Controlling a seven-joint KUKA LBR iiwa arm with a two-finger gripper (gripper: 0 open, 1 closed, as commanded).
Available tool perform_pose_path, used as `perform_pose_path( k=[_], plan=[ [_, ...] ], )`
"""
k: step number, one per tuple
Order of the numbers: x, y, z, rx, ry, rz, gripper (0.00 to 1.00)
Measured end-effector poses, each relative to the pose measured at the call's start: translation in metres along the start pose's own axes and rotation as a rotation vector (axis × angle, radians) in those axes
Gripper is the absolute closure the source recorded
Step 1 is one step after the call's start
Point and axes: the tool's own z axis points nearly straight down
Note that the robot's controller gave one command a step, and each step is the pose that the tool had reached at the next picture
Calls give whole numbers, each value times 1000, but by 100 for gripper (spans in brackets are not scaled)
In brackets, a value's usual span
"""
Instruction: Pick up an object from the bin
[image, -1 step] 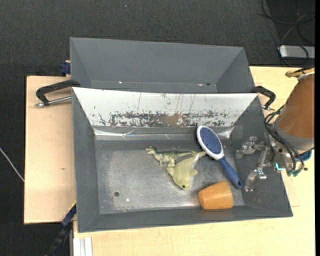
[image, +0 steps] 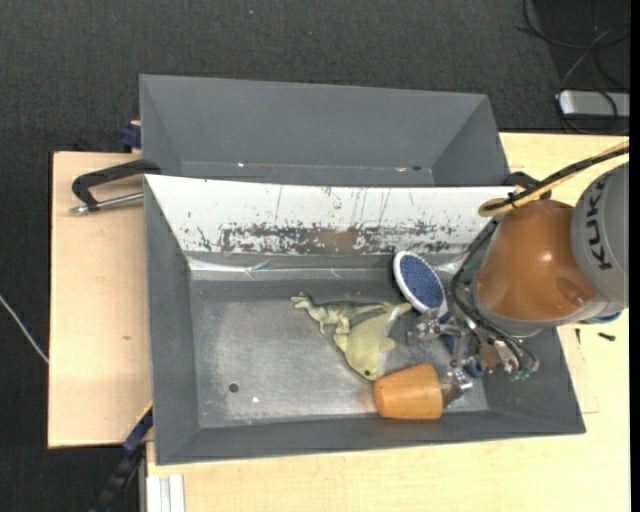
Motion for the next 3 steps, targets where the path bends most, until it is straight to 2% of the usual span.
perform_pose_path(
  k=[2,3],
  plan=[
    [-15,64,-3,1,1,-467,0],
    [-17,63,-4,6,-7,-468,100]
  ],
)
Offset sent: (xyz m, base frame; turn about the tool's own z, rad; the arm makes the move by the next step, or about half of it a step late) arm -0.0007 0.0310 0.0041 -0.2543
